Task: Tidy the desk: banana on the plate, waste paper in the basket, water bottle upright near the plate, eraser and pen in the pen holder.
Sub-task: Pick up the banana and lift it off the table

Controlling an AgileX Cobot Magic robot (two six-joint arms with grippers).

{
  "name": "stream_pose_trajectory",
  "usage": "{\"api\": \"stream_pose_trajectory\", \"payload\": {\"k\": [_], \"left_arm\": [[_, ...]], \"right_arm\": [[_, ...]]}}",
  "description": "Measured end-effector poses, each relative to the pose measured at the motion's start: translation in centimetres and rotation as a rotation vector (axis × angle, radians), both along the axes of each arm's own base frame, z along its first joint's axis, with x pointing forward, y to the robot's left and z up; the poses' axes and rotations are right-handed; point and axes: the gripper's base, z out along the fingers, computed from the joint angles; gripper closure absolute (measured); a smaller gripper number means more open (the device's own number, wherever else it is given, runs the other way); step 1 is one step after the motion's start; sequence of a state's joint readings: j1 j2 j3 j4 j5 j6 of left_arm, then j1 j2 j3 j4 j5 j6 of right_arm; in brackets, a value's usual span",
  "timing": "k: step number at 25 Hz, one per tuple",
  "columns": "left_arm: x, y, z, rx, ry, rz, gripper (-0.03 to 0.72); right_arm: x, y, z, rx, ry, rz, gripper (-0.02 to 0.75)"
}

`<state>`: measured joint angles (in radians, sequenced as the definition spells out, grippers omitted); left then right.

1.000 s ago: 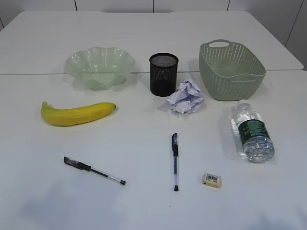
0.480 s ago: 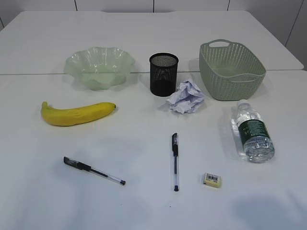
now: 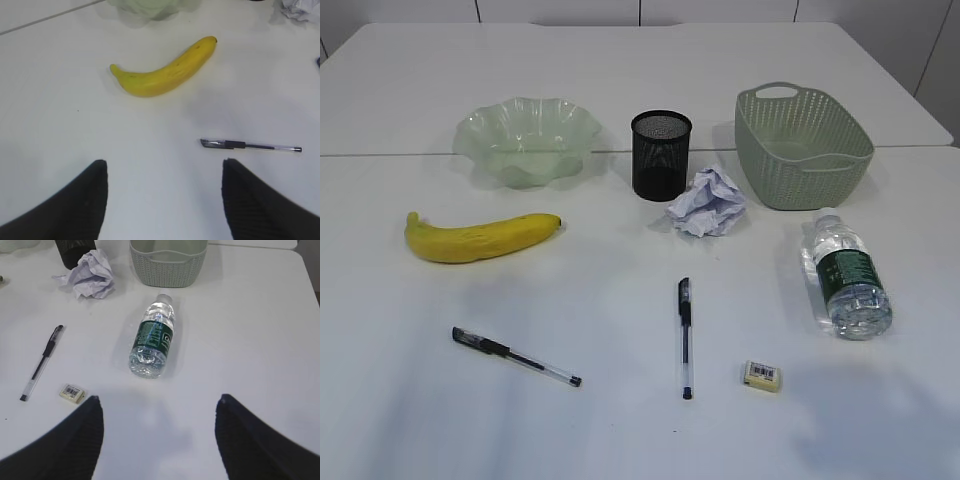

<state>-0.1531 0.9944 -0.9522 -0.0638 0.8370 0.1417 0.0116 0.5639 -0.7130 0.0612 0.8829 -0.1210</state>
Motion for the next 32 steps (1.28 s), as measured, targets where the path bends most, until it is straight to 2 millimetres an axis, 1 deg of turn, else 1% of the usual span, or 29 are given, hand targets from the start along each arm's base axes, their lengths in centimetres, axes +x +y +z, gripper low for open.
{"api": "stream_pose_trajectory", "payload": {"k": [2,3,8,15,19,22,26,28,32], "left_arm": [[1.3,-0.2,-0.3,0.005,0.023,-0.001,0.181],[2.0,-0.3,-0.5,0.007,0.036,-0.001,0.181],[5.1,-0.8,-1.5,0.02,0.095,-0.005,0.181],[8.6,-1.3,-2.9,0.043,0.132,-0.023,0.181],[10.3,-1.6,-4.4,0.057,0.163,-0.032,0.181],[11.2,-1.7,-5.7,0.062,0.192,-0.034,0.181],[12.2,-1.8,-6.8,0.064,0.201,-0.031,0.181],[12.6,-1.9,-7.0,0.058,0.204,-0.03,0.181],[13.6,-2.1,-6.6,0.05,0.188,-0.032,0.181]], "right_arm": [[0.6,0.1,0.0,0.01,0.02,0.002,0.219],[0.9,0.1,-0.1,0.018,0.032,0.004,0.202],[1.9,0.3,-0.5,0.043,0.076,0.008,0.215],[3.3,0.4,-0.4,0.045,0.114,0.009,0.216],[4.2,0.4,-0.5,0.046,0.152,0.01,0.216],[4.9,0.4,-0.8,0.047,0.192,0.011,0.216],[5.7,0.5,-1.1,0.048,0.234,0.012,0.217],[6.1,0.5,-1.2,0.047,0.252,0.013,0.216],[6.7,0.6,-1.6,0.065,0.293,0.016,0.216]]}}
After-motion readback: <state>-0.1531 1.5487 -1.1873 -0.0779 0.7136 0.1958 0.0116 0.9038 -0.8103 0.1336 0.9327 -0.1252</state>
